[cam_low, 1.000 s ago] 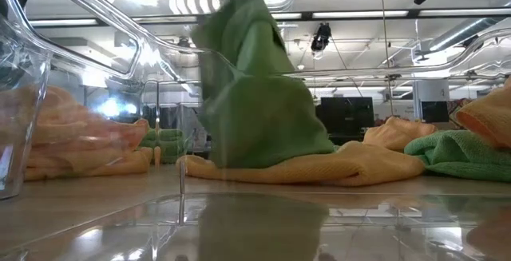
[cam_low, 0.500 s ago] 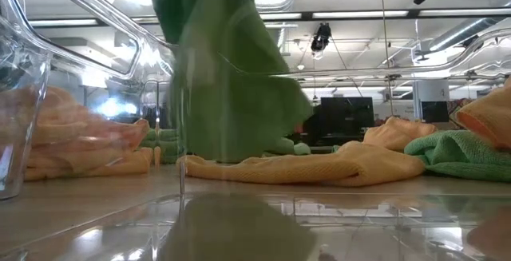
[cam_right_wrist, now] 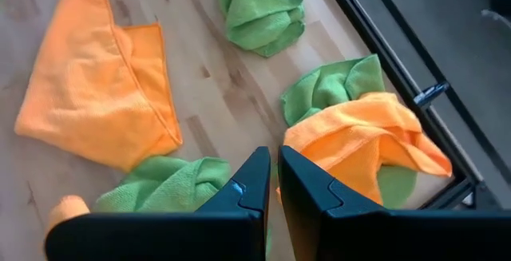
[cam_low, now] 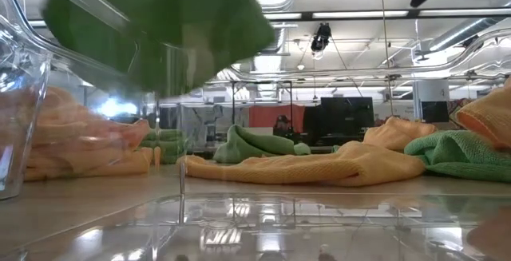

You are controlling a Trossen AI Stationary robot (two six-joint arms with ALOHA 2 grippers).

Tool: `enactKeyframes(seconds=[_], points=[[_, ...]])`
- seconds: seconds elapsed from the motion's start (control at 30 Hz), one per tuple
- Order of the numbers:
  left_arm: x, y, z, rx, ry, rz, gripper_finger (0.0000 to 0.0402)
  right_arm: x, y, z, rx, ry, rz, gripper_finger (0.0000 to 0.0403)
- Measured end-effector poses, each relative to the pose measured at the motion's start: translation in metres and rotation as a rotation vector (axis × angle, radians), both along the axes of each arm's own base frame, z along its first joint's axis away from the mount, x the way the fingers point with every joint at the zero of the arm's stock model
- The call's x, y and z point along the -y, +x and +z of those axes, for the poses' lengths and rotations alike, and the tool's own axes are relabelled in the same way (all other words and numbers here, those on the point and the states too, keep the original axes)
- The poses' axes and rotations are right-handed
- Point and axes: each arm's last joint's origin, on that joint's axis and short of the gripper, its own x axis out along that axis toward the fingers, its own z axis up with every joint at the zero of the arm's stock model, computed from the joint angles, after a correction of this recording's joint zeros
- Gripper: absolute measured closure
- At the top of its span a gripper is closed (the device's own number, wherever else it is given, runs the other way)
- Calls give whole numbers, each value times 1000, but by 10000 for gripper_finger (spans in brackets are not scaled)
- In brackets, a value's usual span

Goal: Sort microfiber towel by color & place in baskets
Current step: Put the green towel into the left transparent bin

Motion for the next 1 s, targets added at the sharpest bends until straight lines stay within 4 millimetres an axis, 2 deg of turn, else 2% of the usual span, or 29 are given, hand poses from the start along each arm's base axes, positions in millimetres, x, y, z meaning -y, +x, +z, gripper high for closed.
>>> enactKeyframes(seconds=[0.23,0.47,0.8,1.0], points=[[27,-37,14,66,-66,39,401,-2,9,-5,-23,11,-32,381],[57,-61,16,78,-137,56,401,-4,19,-11,-57,9,-46,381],[100,-81,5,10,-199,9,401,-8,33,-20,-92,27,-93,381],[119,-87,-17,-62,-157,3,401,-10,41,-26,-122,31,-98,381]])
